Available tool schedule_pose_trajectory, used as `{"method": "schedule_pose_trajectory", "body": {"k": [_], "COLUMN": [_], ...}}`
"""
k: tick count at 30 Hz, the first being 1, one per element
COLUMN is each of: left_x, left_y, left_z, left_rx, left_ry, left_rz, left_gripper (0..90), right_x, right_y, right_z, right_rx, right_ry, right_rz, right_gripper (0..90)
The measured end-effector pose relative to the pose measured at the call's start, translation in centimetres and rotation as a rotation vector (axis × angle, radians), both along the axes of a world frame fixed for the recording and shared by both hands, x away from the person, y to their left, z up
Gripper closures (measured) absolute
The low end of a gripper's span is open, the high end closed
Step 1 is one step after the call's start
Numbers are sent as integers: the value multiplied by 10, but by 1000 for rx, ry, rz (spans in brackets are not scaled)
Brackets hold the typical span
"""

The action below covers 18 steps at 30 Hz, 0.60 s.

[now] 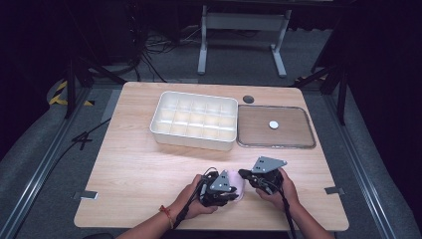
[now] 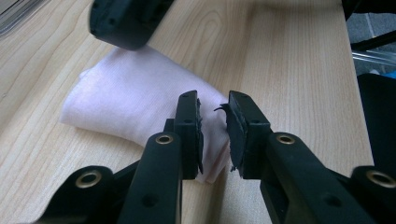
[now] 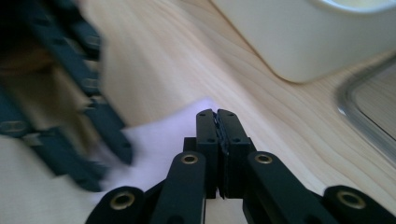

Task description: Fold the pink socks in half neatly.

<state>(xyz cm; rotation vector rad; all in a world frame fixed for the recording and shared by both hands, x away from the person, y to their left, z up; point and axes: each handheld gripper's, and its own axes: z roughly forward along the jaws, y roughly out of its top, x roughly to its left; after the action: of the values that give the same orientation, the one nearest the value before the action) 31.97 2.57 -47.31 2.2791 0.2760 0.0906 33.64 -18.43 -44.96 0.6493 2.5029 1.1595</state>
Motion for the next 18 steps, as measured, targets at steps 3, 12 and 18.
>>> {"method": "schedule_pose_trajectory", "body": {"k": [3, 12, 18], "left_x": [0, 0, -1], "left_y": [0, 0, -1], "left_z": [0, -1, -1], "left_rx": [0, -2, 8], "left_ry": [3, -6, -18], "left_rz": [0, -3, -2], "left_gripper": [747, 752, 753], "right_x": [-9, -3, 2], "right_y": [8, 9, 4], "right_z": [-2, -14, -12], "right_rx": [-34, -70, -78], "right_ry": [15, 67, 49], "right_rz": [76, 52, -8], "right_gripper": [890, 897, 898]}}
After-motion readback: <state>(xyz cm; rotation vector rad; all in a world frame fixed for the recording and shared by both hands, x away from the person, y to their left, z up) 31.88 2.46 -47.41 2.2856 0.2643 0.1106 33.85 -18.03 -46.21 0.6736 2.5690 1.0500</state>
